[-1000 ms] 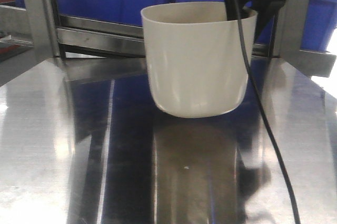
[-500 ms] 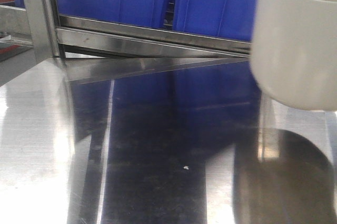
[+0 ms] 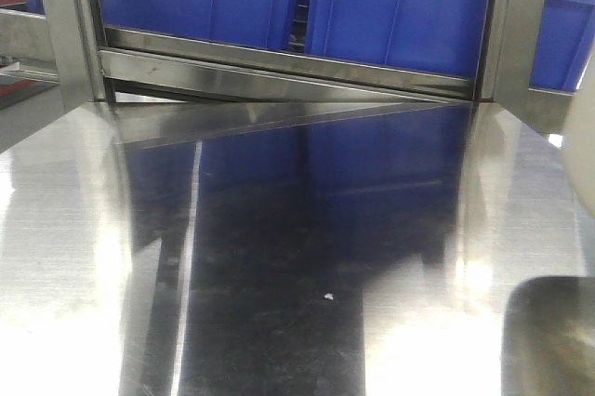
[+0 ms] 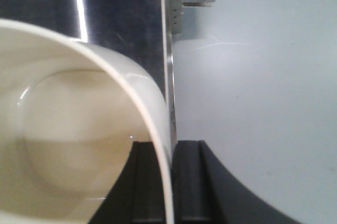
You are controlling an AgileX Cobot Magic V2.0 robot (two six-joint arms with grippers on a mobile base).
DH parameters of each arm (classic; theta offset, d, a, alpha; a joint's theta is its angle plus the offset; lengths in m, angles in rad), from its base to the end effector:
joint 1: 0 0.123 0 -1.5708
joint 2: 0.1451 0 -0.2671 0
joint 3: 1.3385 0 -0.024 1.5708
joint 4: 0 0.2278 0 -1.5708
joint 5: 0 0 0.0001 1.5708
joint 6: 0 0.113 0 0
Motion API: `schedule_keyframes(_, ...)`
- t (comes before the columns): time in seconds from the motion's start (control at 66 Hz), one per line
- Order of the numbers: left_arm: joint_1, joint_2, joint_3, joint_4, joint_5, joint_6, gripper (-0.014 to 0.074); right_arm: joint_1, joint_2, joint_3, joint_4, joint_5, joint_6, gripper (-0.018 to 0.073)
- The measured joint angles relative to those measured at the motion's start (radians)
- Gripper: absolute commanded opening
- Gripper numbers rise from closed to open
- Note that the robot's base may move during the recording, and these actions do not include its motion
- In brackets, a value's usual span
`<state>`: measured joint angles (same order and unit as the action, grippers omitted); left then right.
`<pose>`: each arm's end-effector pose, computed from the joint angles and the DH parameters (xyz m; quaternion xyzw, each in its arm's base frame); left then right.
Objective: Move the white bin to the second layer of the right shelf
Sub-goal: 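Pull the lifted bin back toward the robot with the right gripper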
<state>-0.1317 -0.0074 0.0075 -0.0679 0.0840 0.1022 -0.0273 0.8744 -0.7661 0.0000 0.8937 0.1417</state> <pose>0.0726 -0.0103 0.2037 0.0606 0.7033 -0.0364 0.7073 0.1571 -0.0043 0.2801 0.0799 0.9433 0.0184 0.3216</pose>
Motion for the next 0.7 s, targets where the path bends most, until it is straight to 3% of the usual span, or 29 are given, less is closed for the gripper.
schedule_keyframes(0.136, 0.000, 0.000, 0.000, 0.000, 0.000, 0.000, 0.0085, -0.006, -0.045, 0.030, 0.011, 0.000, -0.017, 0.0049)
schedule_keyframes(0.318, 0.000, 0.000, 0.000, 0.000, 0.000, 0.000, 0.0085, -0.006, -0.054, 0.035, 0.095, -0.002, -0.142, 0.0049)
schedule_keyframes(0.697, 0.000, 0.000, 0.000, 0.000, 0.000, 0.000, 0.0085, -0.006, -0.054, 0.035, 0.082, -0.007, -0.164, 0.0049)
